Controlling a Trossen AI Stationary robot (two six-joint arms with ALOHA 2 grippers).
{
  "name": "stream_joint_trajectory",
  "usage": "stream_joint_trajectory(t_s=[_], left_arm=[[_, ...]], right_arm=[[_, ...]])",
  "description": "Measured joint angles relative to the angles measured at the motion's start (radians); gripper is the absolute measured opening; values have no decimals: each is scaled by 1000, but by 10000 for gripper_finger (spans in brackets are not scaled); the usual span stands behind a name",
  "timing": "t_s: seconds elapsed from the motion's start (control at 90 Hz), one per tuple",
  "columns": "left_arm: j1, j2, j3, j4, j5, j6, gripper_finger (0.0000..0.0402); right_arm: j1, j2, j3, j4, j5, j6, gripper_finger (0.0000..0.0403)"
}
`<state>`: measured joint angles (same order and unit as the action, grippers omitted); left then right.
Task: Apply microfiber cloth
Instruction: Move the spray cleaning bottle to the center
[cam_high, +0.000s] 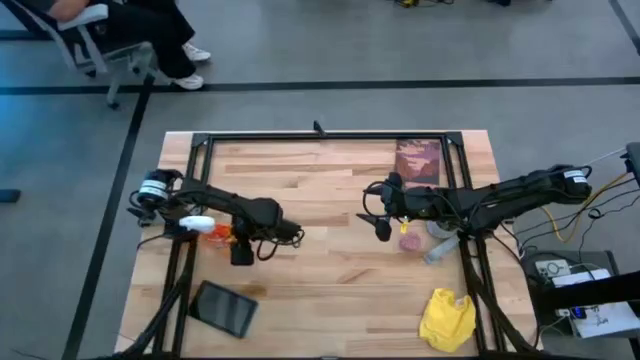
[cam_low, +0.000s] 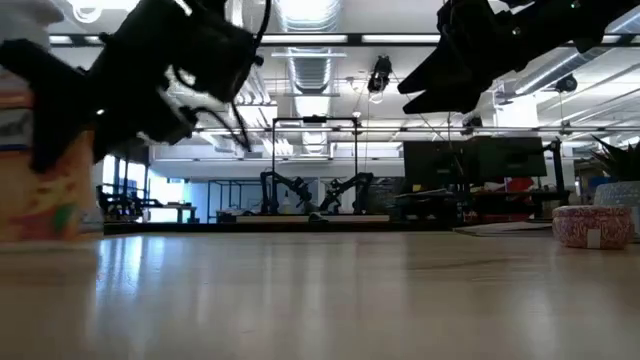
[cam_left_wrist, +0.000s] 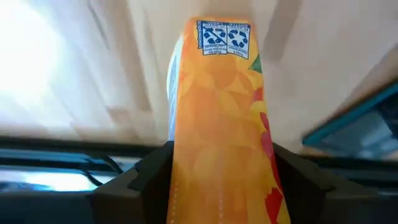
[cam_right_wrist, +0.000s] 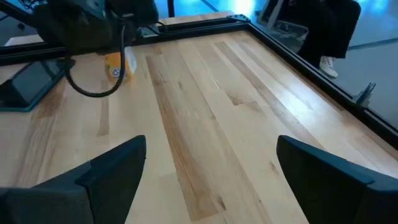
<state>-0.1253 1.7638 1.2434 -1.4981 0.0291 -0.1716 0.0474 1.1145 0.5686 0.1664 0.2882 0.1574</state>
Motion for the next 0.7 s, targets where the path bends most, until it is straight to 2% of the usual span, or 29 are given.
stream_joint_trajectory(t_s=[0.233,0.5,0.7], left_arm=[[0,119,144,-18,-123,112,201],[0,286,351,-55,-327,273,203],[1,338,503,-5,-403,361,214]], right_arm=[[0,0,0,0,0,0,344],[0,0,0,1,0,0,344],[0,0,0,0,0,0,344]])
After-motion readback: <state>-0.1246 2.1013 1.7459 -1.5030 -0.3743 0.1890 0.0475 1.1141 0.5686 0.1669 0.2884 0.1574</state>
